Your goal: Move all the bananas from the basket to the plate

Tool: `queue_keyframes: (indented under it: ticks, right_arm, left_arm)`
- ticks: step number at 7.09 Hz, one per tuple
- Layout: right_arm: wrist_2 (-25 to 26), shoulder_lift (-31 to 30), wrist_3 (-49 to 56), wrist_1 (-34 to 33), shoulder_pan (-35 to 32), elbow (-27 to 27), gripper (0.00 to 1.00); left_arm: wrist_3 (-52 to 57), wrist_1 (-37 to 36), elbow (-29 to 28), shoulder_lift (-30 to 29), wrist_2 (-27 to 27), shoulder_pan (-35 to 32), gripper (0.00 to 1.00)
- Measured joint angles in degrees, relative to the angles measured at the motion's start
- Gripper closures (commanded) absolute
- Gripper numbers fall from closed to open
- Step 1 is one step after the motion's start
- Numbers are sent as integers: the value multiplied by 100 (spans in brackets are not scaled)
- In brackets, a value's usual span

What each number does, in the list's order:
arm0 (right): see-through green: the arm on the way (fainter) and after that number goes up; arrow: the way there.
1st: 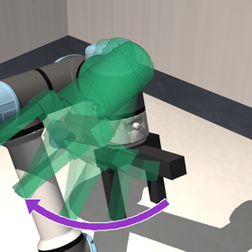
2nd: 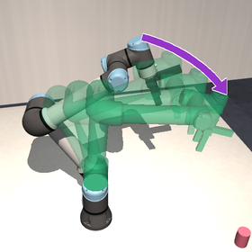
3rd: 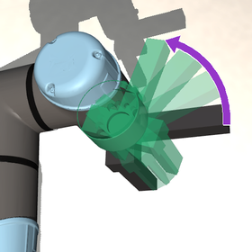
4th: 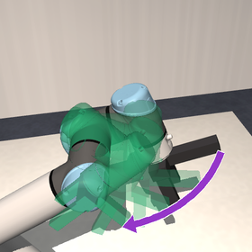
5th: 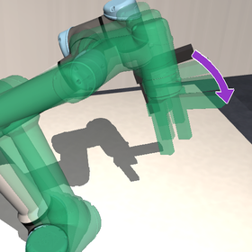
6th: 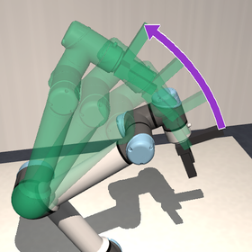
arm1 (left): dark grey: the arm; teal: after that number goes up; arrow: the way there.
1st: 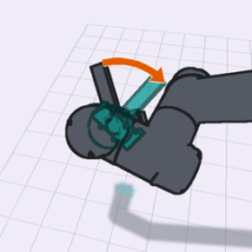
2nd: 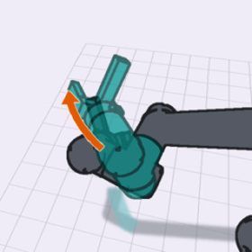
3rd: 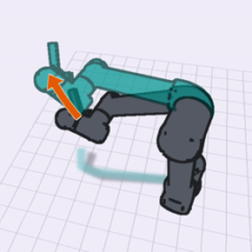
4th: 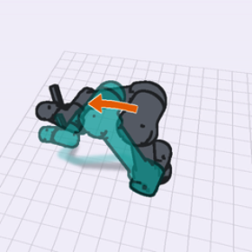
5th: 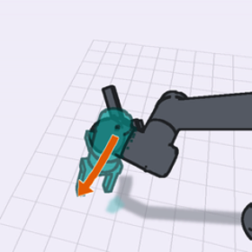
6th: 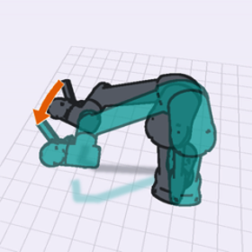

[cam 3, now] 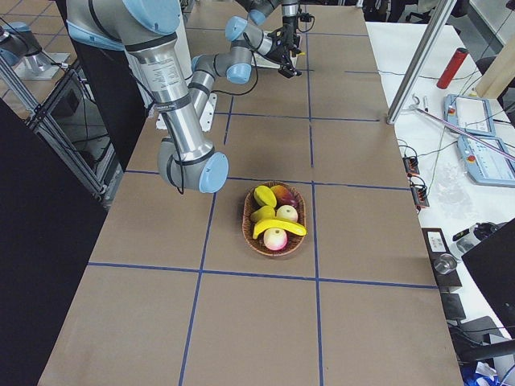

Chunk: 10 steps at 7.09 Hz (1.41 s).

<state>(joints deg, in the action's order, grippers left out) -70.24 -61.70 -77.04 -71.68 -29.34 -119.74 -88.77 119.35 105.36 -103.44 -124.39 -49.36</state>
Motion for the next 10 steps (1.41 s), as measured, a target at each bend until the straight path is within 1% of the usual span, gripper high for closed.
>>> queue_keyframes:
  ticks: [1, 2, 3, 4, 5, 6, 7, 8, 9, 10]
  right_arm:
    - [-620, -205, 146, -17, -339, 16, 0]
    - [-1204, -393, 210, -30, -635, 80, 0]
    - [-1767, -534, 257, -36, -910, 194, 0]
    - [-2359, -668, 435, -50, -1195, 314, 0]
    - [-2843, -819, 747, -93, -1430, 408, 0]
    - [-3191, -1022, 1111, -142, -1609, 461, 0]
    - [-3465, -1231, 1423, -161, -1743, 484, 0]
    - [-3658, -1373, 1602, -165, -1826, 499, 0]
    - [-3800, -1464, 1706, -164, -1885, 531, 0]
    - [-3929, -1507, 1782, -162, -1945, 583, 0]
  left_arm:
    - [920, -3, 99, 472, 6, -184, 100]
    - [1796, -4, 150, 903, 219, -296, 100]
    - [2563, -6, 164, 1253, 657, -334, 100]
    - [3212, -13, 135, 1515, 1266, -327, 100]
    - [3648, -27, 56, 1647, 1805, -276, 100]
    - [3948, -40, -101, 1684, 2295, -154, 100]
    - [4090, -40, -271, 1672, 2634, 15, 100]
    - [4134, -37, -358, 1670, 2830, 159, 100]
    - [4145, -36, -397, 1682, 2971, 274, 91]
    - [4145, -35, -423, 1698, 3032, 361, 56]
